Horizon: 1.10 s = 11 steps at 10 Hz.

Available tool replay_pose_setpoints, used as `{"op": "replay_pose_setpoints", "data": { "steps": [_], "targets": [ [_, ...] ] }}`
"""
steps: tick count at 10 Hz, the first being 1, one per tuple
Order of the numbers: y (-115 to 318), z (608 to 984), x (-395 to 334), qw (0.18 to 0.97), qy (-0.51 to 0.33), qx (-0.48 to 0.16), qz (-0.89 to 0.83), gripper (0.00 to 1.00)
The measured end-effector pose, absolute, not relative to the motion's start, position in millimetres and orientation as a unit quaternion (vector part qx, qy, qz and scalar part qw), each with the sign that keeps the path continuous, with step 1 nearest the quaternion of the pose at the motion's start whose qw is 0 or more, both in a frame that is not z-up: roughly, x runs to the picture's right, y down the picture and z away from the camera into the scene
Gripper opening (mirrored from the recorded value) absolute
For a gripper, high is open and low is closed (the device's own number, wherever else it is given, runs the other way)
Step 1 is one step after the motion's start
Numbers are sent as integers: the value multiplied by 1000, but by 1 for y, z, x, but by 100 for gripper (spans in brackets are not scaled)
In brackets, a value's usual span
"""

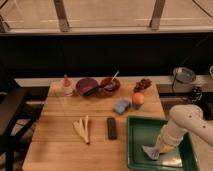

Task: Wipe tray with towel

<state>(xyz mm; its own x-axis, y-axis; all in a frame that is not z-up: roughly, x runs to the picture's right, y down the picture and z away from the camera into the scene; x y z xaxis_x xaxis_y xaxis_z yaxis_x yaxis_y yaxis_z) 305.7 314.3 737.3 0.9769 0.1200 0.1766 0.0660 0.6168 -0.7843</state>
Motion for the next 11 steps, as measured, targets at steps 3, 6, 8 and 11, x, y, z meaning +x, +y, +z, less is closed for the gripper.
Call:
{"op": "replay_pose_setpoints", "data": {
  "steps": [3, 6, 8, 11],
  "targets": [
    [280, 750, 327, 901, -81, -426, 16, 0],
    [255, 764, 306, 905, -77, -418, -8, 0],
    [252, 767, 274, 905, -93, -414, -33, 0],
    [280, 750, 264, 899, -113, -422, -40, 0]
  ]
}}
